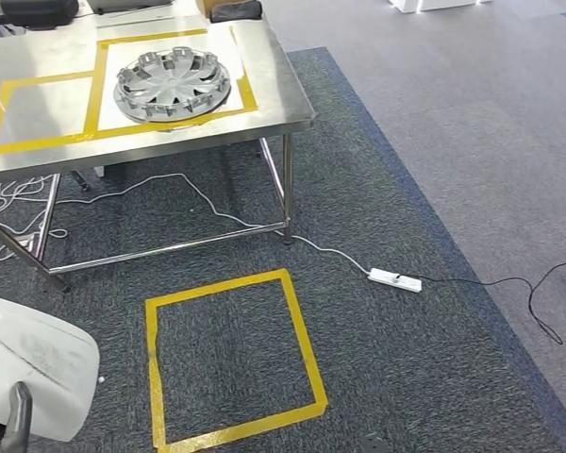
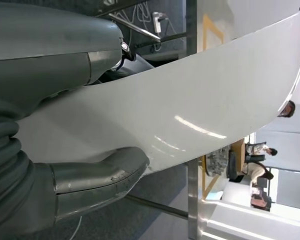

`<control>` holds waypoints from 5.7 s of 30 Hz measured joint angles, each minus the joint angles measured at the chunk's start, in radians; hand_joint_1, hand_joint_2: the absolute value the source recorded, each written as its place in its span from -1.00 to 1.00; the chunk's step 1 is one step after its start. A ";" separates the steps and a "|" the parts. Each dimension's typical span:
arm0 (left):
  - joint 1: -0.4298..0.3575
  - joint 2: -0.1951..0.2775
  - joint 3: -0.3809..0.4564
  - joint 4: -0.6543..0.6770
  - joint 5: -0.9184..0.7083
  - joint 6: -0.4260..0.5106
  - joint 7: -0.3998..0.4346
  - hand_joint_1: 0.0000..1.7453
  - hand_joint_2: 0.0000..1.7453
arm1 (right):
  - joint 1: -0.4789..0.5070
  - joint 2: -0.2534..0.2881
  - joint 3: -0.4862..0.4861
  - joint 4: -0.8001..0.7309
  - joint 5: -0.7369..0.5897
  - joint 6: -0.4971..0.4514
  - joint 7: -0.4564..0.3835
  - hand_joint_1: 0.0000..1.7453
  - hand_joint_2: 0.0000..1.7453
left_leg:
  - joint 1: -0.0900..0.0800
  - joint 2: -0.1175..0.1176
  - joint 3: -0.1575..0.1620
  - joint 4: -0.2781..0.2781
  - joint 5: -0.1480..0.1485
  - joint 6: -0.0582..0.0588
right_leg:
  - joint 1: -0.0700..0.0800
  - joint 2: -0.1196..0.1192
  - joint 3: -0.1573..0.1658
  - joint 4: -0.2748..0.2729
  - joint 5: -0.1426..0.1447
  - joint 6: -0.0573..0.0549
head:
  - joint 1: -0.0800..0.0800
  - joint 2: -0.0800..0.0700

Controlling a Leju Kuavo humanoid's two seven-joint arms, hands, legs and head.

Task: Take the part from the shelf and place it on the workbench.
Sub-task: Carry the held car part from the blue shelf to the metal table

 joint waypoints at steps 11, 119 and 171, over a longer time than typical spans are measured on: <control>-0.005 0.005 -0.007 0.000 -0.010 0.000 0.000 1.00 1.00 | 0.001 -0.001 0.003 0.000 0.002 0.001 0.000 -1.00 -1.00 | -0.004 0.169 0.026 -0.026 0.012 0.003 | 0.013 -0.133 0.015 -0.001 -0.022 0.014 | -0.003 0.000; -0.001 0.018 -0.013 0.003 -0.036 0.040 -0.007 1.00 1.00 | -0.004 -0.006 -0.003 -0.001 -0.047 -0.002 -0.015 -1.00 -1.00 | 0.004 0.159 0.072 -0.007 -0.070 0.006 | 0.016 -0.095 -0.058 0.047 -0.011 0.018 | -0.023 0.000; -0.358 0.243 -0.267 0.177 -0.683 0.274 0.018 1.00 1.00 | -0.020 -0.020 0.076 0.000 0.067 0.027 0.018 -1.00 -1.00 | 0.005 0.089 -0.031 -0.021 0.045 0.005 | 0.010 -0.015 0.014 -0.001 -0.042 -0.006 | -0.021 -0.001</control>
